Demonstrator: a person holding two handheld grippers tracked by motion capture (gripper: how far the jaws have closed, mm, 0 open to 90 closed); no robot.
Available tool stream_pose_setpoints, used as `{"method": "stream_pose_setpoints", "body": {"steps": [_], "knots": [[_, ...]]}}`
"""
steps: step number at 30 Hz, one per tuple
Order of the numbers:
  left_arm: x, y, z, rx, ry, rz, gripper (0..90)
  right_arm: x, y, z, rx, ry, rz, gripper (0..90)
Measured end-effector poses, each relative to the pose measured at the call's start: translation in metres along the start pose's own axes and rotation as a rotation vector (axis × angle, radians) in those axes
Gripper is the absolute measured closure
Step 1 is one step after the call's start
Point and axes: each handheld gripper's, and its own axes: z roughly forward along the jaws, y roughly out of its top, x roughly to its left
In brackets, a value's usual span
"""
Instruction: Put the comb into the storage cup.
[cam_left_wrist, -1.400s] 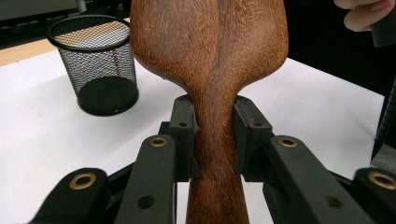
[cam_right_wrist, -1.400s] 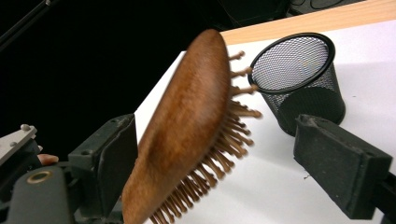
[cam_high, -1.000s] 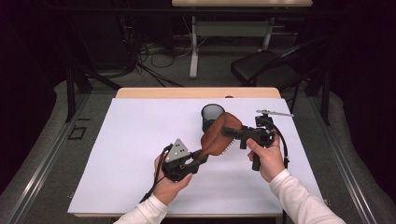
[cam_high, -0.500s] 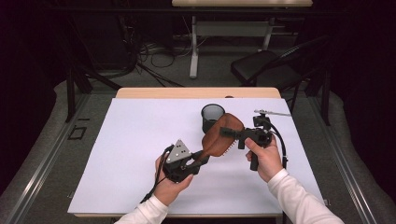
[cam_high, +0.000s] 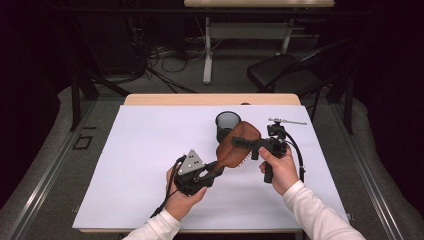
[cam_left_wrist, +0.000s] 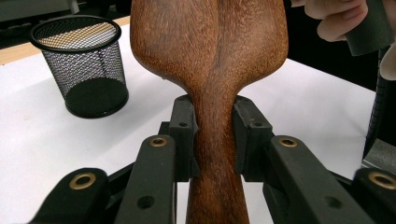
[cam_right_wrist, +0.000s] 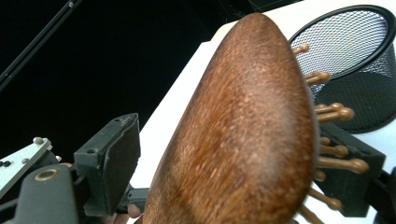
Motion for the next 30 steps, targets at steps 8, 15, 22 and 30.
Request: {"method": "stream_pose_setpoints", "body": {"steps": [8, 15, 22, 30], "knots": [[0.0012, -0.002, 0.0028, 0.012, 0.002, -0.001, 72.2, -0.0004, -0.0017, 0.0048, 0.01, 0.007, 0.015, 16.8], [0.0032, -0.004, 0.0054, 0.025, -0.003, -0.011, 72.2, -0.003, -0.0028, 0.007, 0.015, 0.006, 0.041, 17.9], [0.0039, -0.0061, 0.0078, 0.039, -0.002, -0.014, 72.3, -0.0035, -0.0034, 0.0088, 0.02, -0.001, 0.039, 20.0], [0.0033, -0.0071, 0.0094, 0.047, 0.004, -0.006, 72.3, -0.0048, -0.0038, 0.0072, 0.001, -0.005, 0.046, 28.4]]}}
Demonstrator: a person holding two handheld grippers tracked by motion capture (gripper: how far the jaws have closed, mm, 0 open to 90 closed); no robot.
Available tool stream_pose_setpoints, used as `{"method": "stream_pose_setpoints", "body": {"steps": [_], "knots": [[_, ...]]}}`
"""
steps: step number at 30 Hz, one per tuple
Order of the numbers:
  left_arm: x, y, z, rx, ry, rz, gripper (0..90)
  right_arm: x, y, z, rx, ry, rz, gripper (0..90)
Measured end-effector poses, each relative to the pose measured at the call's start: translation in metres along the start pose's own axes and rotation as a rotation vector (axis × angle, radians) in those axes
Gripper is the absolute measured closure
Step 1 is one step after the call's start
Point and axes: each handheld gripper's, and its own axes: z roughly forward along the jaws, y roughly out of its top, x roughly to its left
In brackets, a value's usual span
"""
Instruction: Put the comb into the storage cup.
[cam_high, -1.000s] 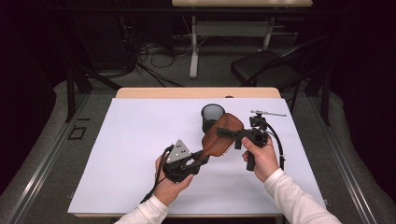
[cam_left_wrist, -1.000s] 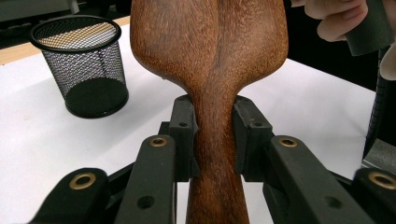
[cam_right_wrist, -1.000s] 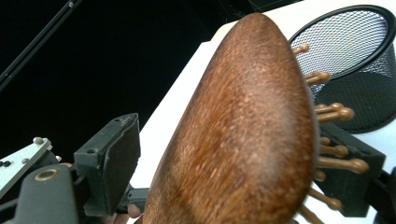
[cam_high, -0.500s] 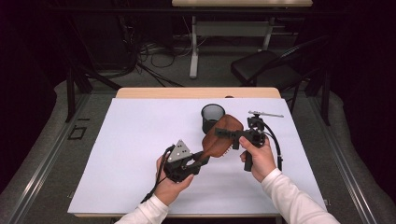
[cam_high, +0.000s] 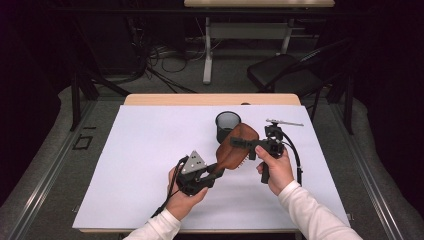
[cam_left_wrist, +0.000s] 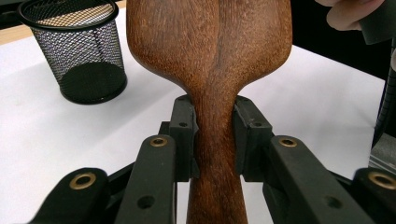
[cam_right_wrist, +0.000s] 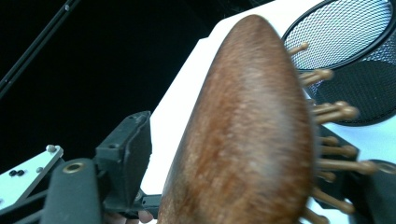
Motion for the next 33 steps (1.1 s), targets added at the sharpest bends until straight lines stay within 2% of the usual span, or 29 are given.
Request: {"method": "stream_pose_setpoints", "body": {"steps": [4, 11, 26, 33], "knots": [[0.0, 0.0, 0.0, 0.004, 0.002, 0.008, 72.3, -0.003, -0.001, -0.001, -0.015, 0.008, 0.025, 32.2], [0.002, -0.001, 0.0, 0.006, 0.007, 0.011, 72.4, -0.007, 0.0, -0.002, -0.023, 0.021, 0.039, 41.6], [0.002, -0.002, 0.002, 0.014, 0.009, 0.021, 72.3, -0.011, 0.0, -0.003, 0.001, 0.06, 0.086, 44.9], [0.003, -0.002, 0.002, 0.015, 0.004, 0.011, 72.0, -0.013, 0.001, -0.002, 0.01, 0.083, 0.108, 46.8]]}}
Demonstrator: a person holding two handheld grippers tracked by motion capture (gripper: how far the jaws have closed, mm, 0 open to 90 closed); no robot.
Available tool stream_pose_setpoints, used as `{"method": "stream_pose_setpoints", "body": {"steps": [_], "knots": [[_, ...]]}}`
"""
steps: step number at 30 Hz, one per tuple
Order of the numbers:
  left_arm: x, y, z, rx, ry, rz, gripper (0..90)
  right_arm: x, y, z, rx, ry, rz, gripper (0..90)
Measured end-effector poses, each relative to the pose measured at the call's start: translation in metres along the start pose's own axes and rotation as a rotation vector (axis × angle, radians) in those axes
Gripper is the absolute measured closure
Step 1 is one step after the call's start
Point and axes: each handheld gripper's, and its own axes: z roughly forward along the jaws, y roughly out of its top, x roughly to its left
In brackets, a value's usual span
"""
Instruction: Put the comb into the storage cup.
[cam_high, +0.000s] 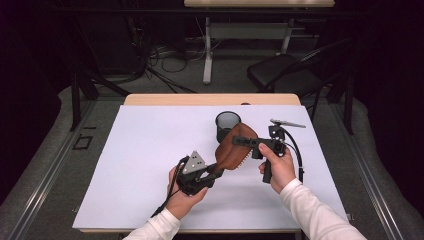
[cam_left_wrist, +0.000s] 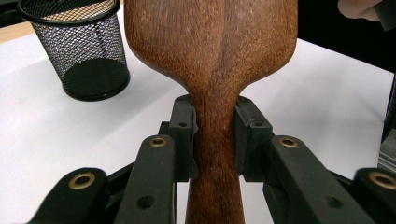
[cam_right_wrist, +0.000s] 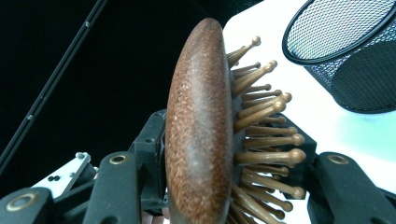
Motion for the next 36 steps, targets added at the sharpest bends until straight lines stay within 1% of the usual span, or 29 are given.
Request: {"method": "stream_pose_setpoints", "body": {"steps": [6, 7, 11, 17, 24, 33, 36], "knots": [[0.0012, 0.0003, -0.001, -0.005, 0.004, -0.013, 70.7, 0.0003, 0.0001, 0.0, 0.001, 0.017, 0.016, 47.6], [0.0015, 0.0002, -0.0009, -0.008, 0.0, -0.016, 70.4, 0.0003, 0.0001, -0.0001, 0.001, 0.017, 0.016, 47.7], [0.0021, -0.0003, -0.0003, -0.007, 0.006, -0.021, 68.6, -0.0002, -0.0002, -0.0002, 0.001, 0.016, 0.024, 47.9], [0.0029, -0.0006, -0.0004, -0.011, 0.01, -0.025, 66.1, -0.0022, -0.0007, -0.0007, -0.002, 0.022, 0.045, 48.2], [0.0036, -0.0009, -0.0006, -0.016, 0.002, -0.034, 61.4, -0.0044, -0.0007, -0.0021, -0.009, 0.024, 0.066, 48.3], [0.0058, -0.0012, -0.0003, -0.017, 0.002, -0.044, 55.7, -0.0059, 0.0006, -0.0043, -0.017, 0.02, 0.071, 48.3], [0.0069, -0.0012, 0.0002, -0.013, 0.004, -0.056, 52.6, -0.0067, 0.001, -0.0052, -0.015, 0.021, 0.074, 48.3]]}}
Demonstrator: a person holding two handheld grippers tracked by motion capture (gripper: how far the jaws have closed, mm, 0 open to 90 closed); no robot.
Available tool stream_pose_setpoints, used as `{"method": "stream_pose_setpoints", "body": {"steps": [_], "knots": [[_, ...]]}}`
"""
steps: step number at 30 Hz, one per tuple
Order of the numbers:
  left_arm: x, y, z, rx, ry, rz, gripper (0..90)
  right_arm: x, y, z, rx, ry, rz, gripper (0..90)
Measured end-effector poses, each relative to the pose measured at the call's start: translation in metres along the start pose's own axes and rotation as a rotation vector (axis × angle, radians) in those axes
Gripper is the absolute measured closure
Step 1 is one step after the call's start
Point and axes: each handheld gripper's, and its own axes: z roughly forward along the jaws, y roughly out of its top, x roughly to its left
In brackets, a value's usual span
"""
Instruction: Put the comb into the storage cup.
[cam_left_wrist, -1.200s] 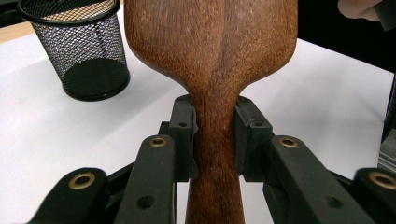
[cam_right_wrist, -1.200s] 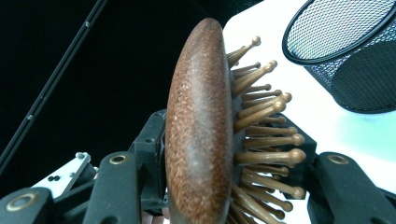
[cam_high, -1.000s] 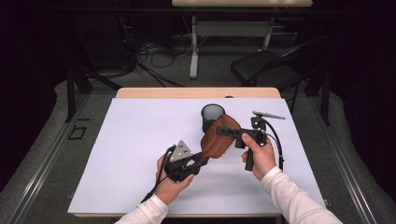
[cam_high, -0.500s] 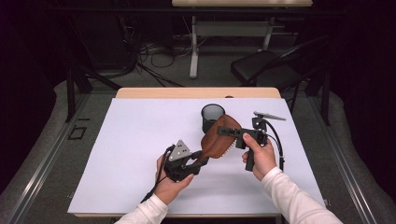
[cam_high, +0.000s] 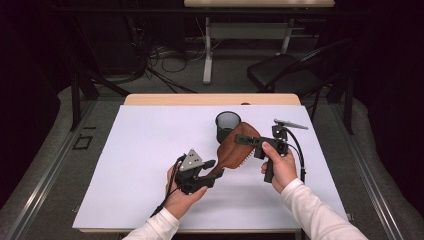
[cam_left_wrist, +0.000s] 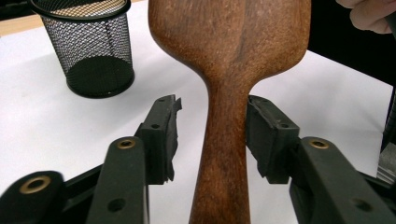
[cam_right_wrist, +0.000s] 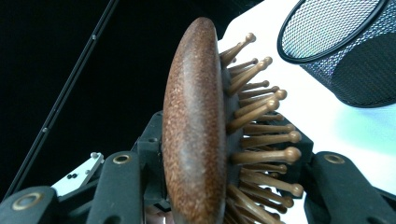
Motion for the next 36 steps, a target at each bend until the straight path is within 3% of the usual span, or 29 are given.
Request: {"method": "stream_pose_setpoints", "body": {"steps": [23, 36], "knots": [[0.005, 0.003, -0.002, -0.005, -0.016, -0.048, 44.2, -0.009, 0.005, -0.01, -0.03, -0.017, 0.01, 48.3], [0.009, 0.004, -0.004, -0.012, 0.011, -0.061, 38.1, -0.014, 0.007, -0.016, -0.041, -0.037, 0.017, 48.3]]}}
